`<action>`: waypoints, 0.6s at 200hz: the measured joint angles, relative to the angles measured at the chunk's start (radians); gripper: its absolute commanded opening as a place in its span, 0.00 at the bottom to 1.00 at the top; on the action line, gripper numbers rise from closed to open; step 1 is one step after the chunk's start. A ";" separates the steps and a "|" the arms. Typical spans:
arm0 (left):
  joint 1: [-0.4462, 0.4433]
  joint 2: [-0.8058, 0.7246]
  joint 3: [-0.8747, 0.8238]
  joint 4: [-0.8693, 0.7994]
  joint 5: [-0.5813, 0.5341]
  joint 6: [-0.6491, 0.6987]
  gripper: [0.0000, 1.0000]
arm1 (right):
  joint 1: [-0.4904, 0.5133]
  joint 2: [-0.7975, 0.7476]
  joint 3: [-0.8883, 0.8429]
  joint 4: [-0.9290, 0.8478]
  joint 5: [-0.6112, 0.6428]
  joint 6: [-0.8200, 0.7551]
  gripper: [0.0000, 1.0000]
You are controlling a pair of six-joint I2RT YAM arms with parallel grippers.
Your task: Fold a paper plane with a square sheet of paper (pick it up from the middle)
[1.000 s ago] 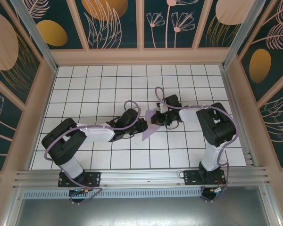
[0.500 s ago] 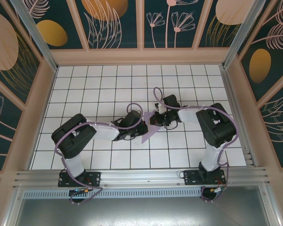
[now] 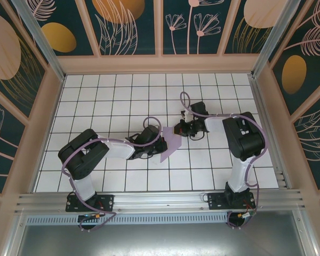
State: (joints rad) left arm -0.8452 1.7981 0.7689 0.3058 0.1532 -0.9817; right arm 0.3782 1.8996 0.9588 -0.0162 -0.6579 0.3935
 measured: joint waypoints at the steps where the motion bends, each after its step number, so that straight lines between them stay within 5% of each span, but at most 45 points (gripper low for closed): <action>1: 0.000 0.000 0.000 0.000 0.000 0.000 0.00 | 0.000 0.000 0.000 0.000 0.000 0.000 0.00; 120: 0.001 0.000 0.000 0.000 0.004 0.000 0.00 | 0.060 -0.044 -0.051 0.009 0.003 -0.041 0.00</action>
State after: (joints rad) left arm -0.8444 1.7981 0.7689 0.3054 0.1570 -0.9813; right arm 0.4385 1.8553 0.9081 -0.0074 -0.6552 0.3527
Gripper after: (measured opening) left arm 0.070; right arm 0.064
